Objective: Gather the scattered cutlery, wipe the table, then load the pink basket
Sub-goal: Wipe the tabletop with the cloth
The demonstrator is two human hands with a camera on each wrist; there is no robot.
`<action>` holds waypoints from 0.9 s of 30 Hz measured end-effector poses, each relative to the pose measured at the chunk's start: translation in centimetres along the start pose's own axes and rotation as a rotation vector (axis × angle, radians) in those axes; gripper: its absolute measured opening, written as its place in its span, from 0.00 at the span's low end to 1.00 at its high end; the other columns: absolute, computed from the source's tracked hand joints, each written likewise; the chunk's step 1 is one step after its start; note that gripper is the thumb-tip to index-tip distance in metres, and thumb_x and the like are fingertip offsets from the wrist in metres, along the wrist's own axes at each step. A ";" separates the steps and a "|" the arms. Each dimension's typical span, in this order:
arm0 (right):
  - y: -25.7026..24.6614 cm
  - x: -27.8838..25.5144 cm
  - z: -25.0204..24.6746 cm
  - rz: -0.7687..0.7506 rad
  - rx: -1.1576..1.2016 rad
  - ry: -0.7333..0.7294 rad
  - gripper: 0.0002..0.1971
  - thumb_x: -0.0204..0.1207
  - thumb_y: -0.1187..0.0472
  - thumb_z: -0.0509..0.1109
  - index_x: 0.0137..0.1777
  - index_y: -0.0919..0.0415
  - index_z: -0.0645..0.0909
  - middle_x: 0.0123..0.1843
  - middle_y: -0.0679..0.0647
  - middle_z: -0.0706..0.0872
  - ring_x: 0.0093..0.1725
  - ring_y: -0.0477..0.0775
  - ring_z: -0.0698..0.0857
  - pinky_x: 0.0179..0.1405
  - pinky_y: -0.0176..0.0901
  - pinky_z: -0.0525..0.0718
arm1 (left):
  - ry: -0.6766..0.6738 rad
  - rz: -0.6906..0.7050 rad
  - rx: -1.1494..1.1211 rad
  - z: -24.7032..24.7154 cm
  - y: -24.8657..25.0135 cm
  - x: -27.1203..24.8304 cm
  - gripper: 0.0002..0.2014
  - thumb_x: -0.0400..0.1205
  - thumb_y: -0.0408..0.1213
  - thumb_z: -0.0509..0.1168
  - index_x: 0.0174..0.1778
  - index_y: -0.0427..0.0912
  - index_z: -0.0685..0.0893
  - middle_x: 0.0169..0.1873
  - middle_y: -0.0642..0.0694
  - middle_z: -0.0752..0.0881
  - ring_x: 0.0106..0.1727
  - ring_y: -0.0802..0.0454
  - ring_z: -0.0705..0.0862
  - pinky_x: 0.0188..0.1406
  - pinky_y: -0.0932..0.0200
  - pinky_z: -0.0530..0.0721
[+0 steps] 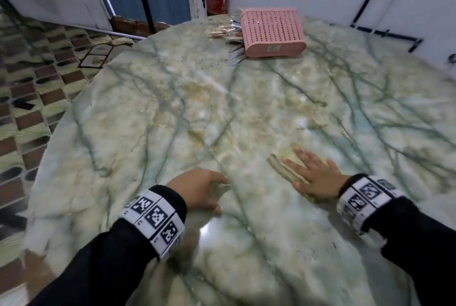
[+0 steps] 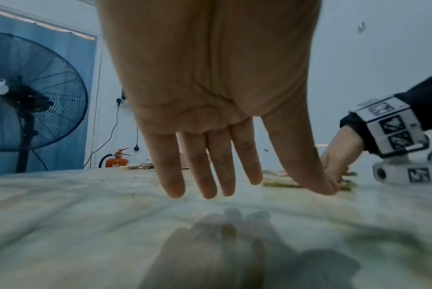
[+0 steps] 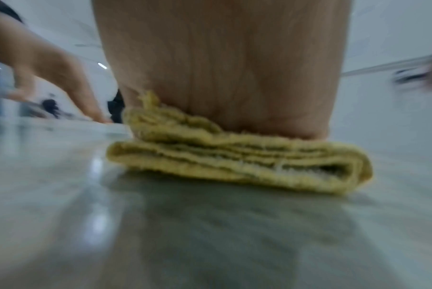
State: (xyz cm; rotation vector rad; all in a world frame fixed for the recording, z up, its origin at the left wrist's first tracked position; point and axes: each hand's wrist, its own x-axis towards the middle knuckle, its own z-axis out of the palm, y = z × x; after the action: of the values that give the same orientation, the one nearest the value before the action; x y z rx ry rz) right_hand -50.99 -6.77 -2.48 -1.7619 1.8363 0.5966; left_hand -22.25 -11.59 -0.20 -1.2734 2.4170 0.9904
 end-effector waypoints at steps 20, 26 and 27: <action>-17.0 -11.1 9.9 -0.023 0.096 -0.092 0.31 0.84 0.45 0.50 0.78 0.32 0.33 0.80 0.46 0.24 0.81 0.53 0.30 0.76 0.69 0.37 | -0.020 0.069 0.217 0.9 -8.5 -5.1 0.46 0.72 0.47 0.74 0.82 0.49 0.54 0.83 0.45 0.49 0.83 0.48 0.50 0.81 0.52 0.52; -10.4 -8.6 8.3 0.373 0.358 0.099 0.31 0.84 0.45 0.51 0.81 0.38 0.37 0.82 0.51 0.27 0.82 0.58 0.34 0.79 0.67 0.42 | -0.018 0.060 0.184 1.2 -8.9 -5.0 0.45 0.73 0.45 0.73 0.82 0.49 0.53 0.83 0.47 0.46 0.83 0.49 0.47 0.81 0.49 0.52; -11.1 -7.6 8.0 0.393 0.389 0.152 0.32 0.84 0.46 0.52 0.81 0.40 0.38 0.83 0.54 0.29 0.82 0.61 0.34 0.79 0.66 0.42 | -0.025 0.057 0.187 1.1 -8.9 -4.9 0.46 0.73 0.45 0.73 0.82 0.49 0.53 0.83 0.47 0.46 0.83 0.49 0.47 0.81 0.50 0.52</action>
State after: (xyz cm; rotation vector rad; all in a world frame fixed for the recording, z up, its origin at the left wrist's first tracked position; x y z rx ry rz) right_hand -39.26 3.59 -3.27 -1.2298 2.2466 0.2225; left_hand -12.33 -11.19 -2.69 -1.1276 2.4721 0.7674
